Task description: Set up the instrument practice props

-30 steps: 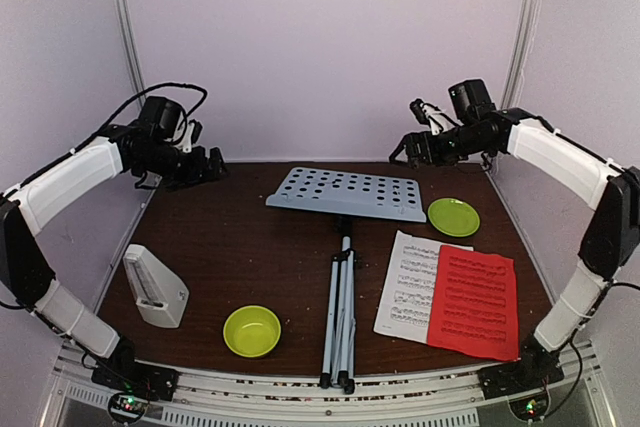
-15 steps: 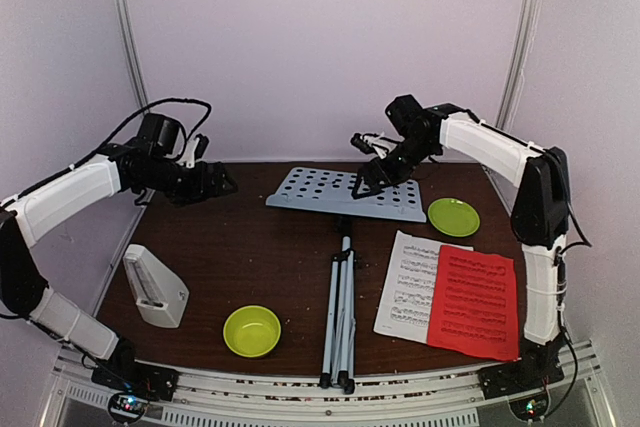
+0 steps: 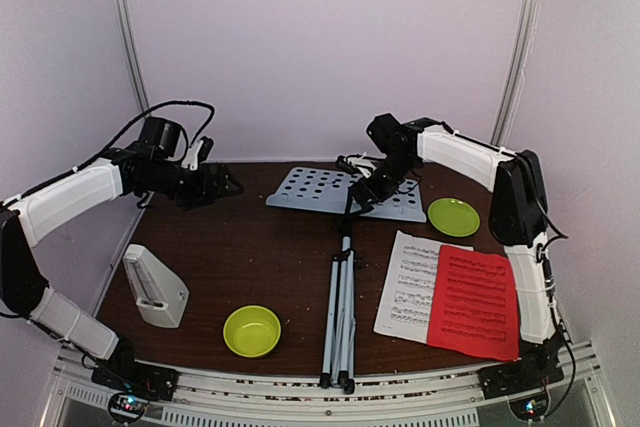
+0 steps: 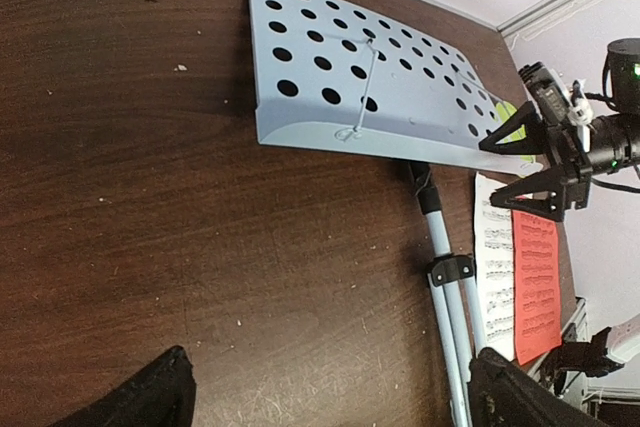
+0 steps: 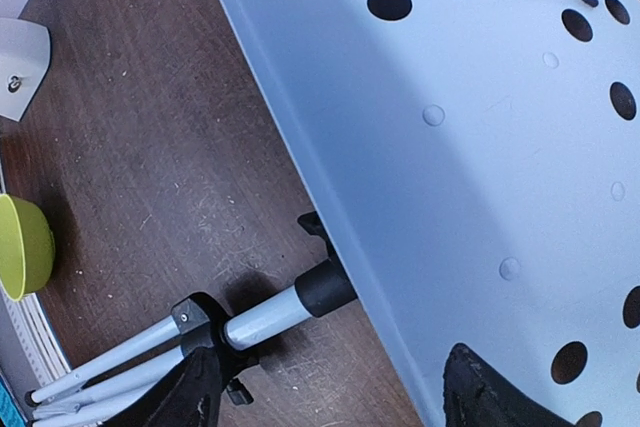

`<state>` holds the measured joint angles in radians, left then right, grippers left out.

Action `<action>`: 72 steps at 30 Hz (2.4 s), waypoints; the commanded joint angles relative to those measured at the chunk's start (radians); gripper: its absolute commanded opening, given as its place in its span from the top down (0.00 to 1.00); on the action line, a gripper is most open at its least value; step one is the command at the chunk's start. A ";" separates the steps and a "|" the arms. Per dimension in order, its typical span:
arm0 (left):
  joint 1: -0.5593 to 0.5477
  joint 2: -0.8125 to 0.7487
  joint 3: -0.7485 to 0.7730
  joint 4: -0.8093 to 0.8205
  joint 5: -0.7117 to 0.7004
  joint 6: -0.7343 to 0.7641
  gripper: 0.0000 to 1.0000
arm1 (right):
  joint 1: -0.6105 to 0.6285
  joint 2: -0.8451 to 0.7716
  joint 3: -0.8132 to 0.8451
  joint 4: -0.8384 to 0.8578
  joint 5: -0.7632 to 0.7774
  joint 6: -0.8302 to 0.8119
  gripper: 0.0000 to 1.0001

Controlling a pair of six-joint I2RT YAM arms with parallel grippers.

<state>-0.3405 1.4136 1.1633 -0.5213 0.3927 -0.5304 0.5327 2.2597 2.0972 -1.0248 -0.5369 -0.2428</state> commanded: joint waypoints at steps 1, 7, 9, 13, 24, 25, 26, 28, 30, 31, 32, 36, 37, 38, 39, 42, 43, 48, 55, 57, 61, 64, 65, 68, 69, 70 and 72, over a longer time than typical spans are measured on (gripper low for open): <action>-0.005 0.003 0.021 0.037 0.029 -0.006 0.02 | 0.014 0.037 0.038 0.010 0.018 -0.026 0.25; -0.003 0.002 0.024 0.009 0.020 0.003 0.02 | 0.018 0.061 0.042 0.036 0.024 -0.032 0.41; -0.003 0.001 0.023 0.005 0.018 0.005 0.02 | 0.021 0.061 0.037 0.050 0.030 -0.037 0.49; -0.002 0.000 0.024 0.007 0.017 0.007 0.02 | 0.021 0.060 0.030 0.067 0.038 -0.053 0.62; -0.004 0.043 0.063 -0.028 0.012 0.051 0.02 | 0.012 0.006 0.035 0.087 0.077 -0.101 1.00; -0.002 0.043 0.062 -0.022 0.018 0.052 0.02 | 0.012 -0.003 0.040 0.085 0.083 -0.101 1.00; -0.002 0.043 0.059 -0.015 0.021 0.050 0.02 | 0.013 -0.017 0.044 0.083 0.091 -0.100 1.00; -0.002 0.039 0.056 -0.006 0.017 0.050 0.02 | 0.016 -0.058 0.041 0.085 0.110 -0.099 1.00; -0.003 0.030 0.045 0.012 0.008 0.048 0.02 | 0.024 -0.111 0.023 0.096 0.152 -0.104 1.00; -0.003 0.025 0.037 0.024 0.008 0.045 0.02 | 0.029 -0.135 0.016 0.098 0.180 -0.109 1.00; -0.003 0.023 0.031 0.033 0.009 0.044 0.02 | 0.036 -0.157 0.010 0.098 0.210 -0.115 1.00; -0.003 0.024 0.015 0.062 0.016 0.037 0.02 | 0.053 -0.247 -0.021 0.111 0.296 -0.134 1.00; -0.003 0.026 0.013 0.068 0.018 0.035 0.02 | 0.058 -0.268 -0.026 0.113 0.319 -0.143 1.00; -0.004 0.028 0.011 0.073 0.020 0.034 0.02 | 0.063 -0.287 -0.026 0.115 0.340 -0.152 1.00; -0.004 0.029 0.011 0.078 0.021 0.035 0.02 | 0.067 -0.303 -0.026 0.117 0.361 -0.159 1.00; -0.003 0.030 0.007 0.091 0.021 0.032 0.02 | 0.083 -0.362 -0.065 0.128 0.421 -0.173 1.00; -0.004 0.030 0.007 0.094 0.022 0.031 0.02 | 0.091 -0.379 -0.070 0.134 0.446 -0.178 1.00; -0.004 0.019 0.004 0.112 0.026 0.029 0.02 | 0.132 -0.449 -0.064 0.159 0.580 -0.216 1.00; -0.010 -0.054 -0.064 0.211 0.009 0.015 0.02 | 0.188 -0.560 -0.046 0.265 0.709 -0.249 1.00; -0.021 -0.091 -0.104 0.262 -0.016 0.007 0.02 | 0.207 -0.585 -0.047 0.300 0.745 -0.265 1.00; -0.062 -0.168 -0.205 0.372 -0.111 -0.004 0.02 | 0.251 -0.624 -0.055 0.372 0.826 -0.321 1.00; -0.119 -0.232 -0.290 0.473 -0.202 0.007 0.03 | 0.277 -0.651 -0.055 0.431 0.875 -0.359 1.00; -0.139 -0.253 -0.321 0.512 -0.231 0.014 0.04 | 0.284 -0.655 -0.055 0.454 0.892 -0.371 1.00; -0.201 -0.305 -0.400 0.614 -0.314 0.057 0.07 | 0.306 -0.672 -0.051 0.516 0.934 -0.405 1.00; -0.227 -0.316 -0.419 0.638 -0.347 0.079 0.08 | 0.313 -0.675 -0.050 0.532 0.948 -0.420 1.00; -0.250 -0.323 -0.430 0.655 -0.394 0.101 0.08 | 0.321 -0.678 -0.048 0.548 0.966 -0.441 1.00; -0.298 -0.319 -0.436 0.672 -0.454 0.151 0.09 | 0.340 -0.679 -0.044 0.574 0.986 -0.468 1.00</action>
<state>-0.5701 1.1095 0.7490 -0.0162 0.1070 -0.4805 0.8452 1.6829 1.9877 -0.8017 0.2882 -0.6243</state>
